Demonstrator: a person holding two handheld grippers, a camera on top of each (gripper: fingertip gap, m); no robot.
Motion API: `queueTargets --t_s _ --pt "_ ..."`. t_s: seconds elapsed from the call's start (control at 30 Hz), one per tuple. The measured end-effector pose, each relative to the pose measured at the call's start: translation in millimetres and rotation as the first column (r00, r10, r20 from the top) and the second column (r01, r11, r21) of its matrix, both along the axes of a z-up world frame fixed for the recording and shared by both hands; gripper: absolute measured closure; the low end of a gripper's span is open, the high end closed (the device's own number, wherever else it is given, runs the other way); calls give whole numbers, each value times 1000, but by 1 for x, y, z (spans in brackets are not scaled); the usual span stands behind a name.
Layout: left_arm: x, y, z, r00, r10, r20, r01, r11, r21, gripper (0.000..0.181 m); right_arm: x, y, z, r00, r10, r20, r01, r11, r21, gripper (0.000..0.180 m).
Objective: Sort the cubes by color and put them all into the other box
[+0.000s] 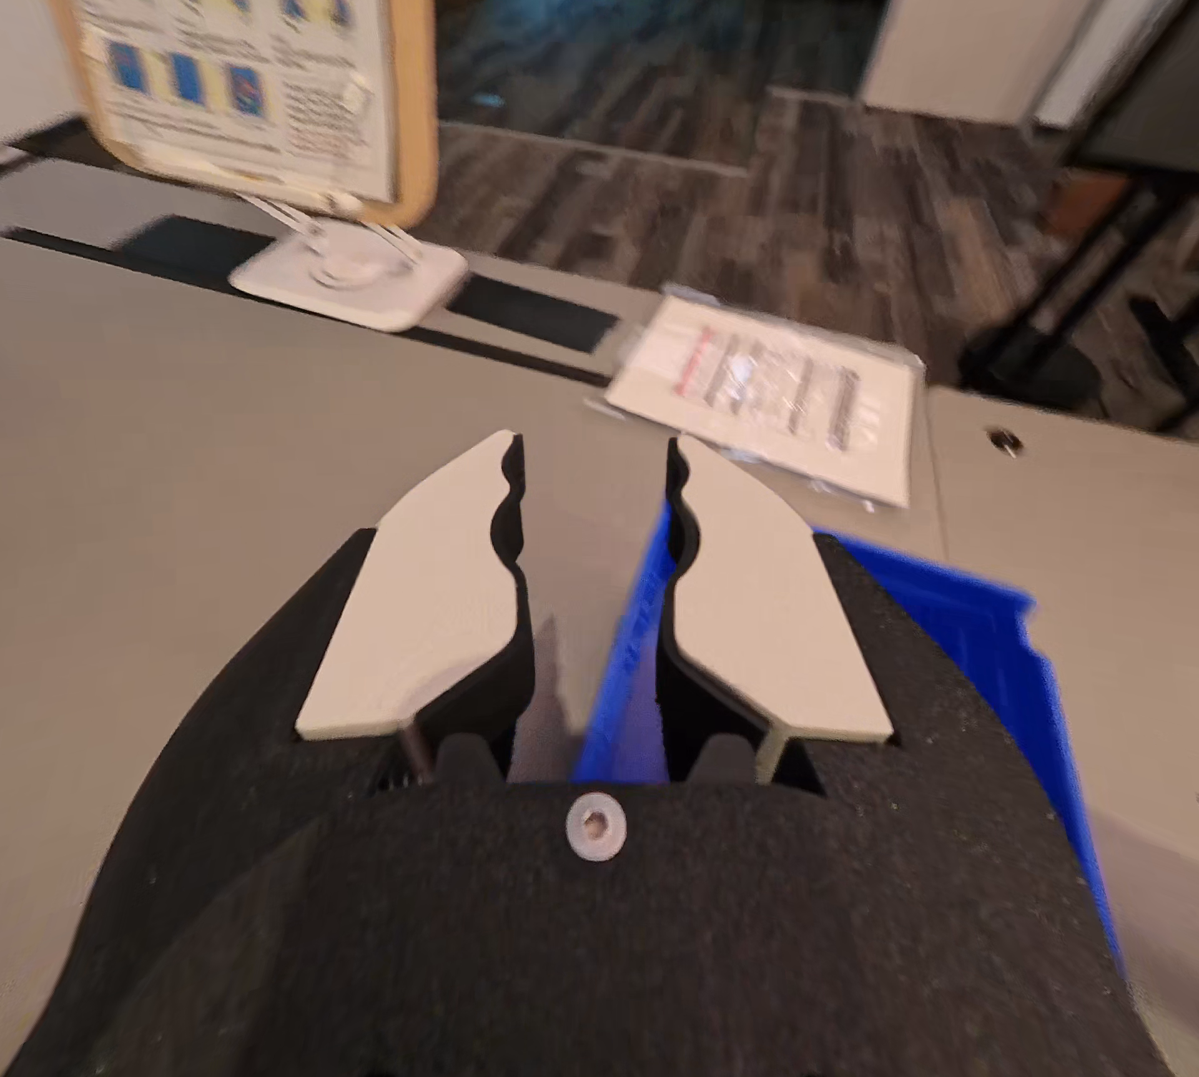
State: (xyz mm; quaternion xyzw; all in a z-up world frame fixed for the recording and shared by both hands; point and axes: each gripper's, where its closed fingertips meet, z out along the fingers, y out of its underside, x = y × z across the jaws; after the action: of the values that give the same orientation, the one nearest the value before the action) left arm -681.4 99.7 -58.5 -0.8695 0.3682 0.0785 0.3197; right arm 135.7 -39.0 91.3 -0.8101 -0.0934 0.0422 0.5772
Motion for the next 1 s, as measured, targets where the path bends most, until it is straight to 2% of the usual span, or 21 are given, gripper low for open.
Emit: queueTargets --t_s 0.07,0.13,0.2,0.3,0.53,0.77,1.0 --pt "10 9 -11 999 -14 32 15 1000 -15 128 -35 6 20 992 125 -9 -124 989 83 139" --pt "22 15 -21 996 -86 32 86 996 -24 131 -71 9 37 968 251 -4 -248 957 153 139" --pt "30 19 -33 979 -199 -36 199 980 -24 133 -104 9 44 931 366 -4 -359 916 176 139" --pt "33 29 -47 957 -264 -125 259 964 -54 131 -133 9 43 890 456 11 -451 878 161 139" --pt "35 50 -63 964 -260 -58 252 960 -117 137 -140 10 38 881 472 -7 -467 873 143 139" --pt "40 57 -75 965 -254 57 261 949 -175 144 -135 6 38 878 478 -24 -470 871 143 140" --pt "39 57 -76 967 -235 104 251 947 -202 151 -136 6 33 872 489 -17 -484 867 115 140"
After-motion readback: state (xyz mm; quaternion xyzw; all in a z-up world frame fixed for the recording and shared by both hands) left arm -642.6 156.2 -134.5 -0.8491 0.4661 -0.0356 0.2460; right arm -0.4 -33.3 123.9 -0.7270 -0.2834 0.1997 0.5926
